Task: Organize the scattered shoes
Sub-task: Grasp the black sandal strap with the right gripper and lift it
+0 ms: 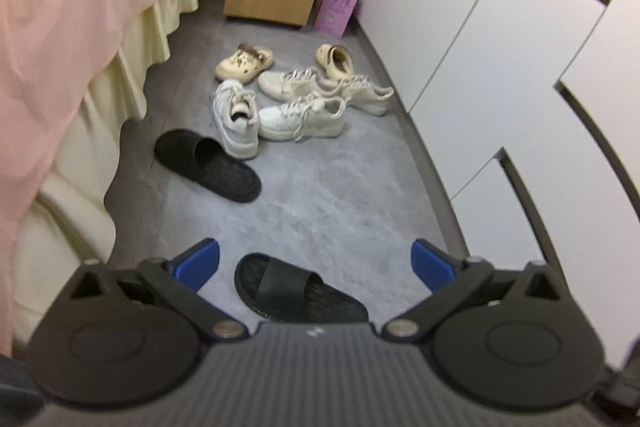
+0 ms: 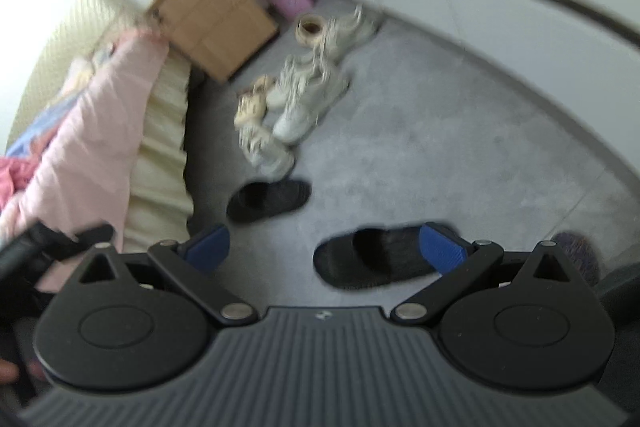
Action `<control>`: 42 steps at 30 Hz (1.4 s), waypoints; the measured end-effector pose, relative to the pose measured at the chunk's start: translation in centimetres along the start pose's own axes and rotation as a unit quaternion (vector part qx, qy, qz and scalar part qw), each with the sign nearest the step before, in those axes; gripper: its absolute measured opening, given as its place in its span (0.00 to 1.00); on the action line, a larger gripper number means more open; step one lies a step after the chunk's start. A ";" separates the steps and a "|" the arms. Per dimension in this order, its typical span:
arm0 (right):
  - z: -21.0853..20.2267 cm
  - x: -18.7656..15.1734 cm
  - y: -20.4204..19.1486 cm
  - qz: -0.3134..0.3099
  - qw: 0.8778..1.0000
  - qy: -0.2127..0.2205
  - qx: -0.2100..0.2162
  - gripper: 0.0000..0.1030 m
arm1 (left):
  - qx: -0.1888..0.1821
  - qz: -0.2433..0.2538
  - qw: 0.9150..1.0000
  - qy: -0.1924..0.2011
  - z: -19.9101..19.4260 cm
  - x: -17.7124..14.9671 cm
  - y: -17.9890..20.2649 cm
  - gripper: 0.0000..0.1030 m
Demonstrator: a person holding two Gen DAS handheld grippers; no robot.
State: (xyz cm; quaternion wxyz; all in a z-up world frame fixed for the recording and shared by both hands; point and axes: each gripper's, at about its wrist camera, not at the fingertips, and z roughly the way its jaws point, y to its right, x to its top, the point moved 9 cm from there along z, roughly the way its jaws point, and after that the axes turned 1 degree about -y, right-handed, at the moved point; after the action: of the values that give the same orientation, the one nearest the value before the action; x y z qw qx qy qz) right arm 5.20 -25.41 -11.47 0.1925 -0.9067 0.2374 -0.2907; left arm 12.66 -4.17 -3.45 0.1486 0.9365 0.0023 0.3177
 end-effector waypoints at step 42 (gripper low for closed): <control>38.1 -10.7 -2.8 -0.285 0.951 -0.033 -0.114 0.77 | -0.010 -0.122 0.990 -0.066 2.3 -4.5 -7.0 1.00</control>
State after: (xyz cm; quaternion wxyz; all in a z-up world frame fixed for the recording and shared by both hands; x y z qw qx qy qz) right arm 21.93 -9.30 -43.66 0.0050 -0.9616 -0.0054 -0.2743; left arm 11.07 1.43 -9.75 0.1950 0.9466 0.1037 0.2348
